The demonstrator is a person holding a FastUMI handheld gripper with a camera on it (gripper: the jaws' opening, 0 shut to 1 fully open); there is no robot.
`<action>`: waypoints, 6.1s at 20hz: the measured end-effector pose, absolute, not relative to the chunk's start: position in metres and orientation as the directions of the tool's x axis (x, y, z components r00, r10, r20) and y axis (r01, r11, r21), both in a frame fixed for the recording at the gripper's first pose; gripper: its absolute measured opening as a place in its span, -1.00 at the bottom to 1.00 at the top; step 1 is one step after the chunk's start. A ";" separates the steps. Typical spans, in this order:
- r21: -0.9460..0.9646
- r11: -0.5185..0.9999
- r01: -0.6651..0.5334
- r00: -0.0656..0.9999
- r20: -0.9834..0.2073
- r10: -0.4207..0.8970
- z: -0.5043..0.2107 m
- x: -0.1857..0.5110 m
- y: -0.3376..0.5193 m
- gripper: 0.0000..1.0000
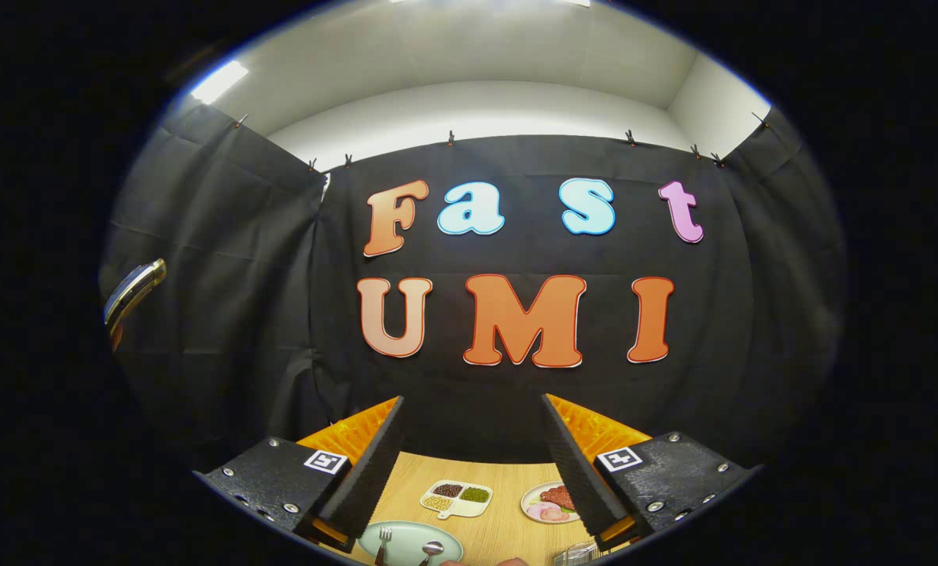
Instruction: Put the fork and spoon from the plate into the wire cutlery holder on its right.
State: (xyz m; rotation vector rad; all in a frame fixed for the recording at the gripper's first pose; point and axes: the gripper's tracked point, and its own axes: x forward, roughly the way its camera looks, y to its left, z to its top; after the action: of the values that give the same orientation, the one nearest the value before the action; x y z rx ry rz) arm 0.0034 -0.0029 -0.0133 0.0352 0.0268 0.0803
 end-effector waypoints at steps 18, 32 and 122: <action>0.080 0.983 -0.165 0.935 -0.304 0.182 -0.094 -0.003 0.039 0.99; 0.231 0.956 -0.183 0.526 -0.798 0.293 -0.246 -0.039 0.098 0.87; 0.128 0.965 0.230 0.328 -0.943 0.047 -0.365 -0.111 -0.181 -0.79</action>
State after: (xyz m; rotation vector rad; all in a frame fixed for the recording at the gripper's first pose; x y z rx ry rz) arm -0.1115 -0.1812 -0.3652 0.2572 1.2344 -0.1215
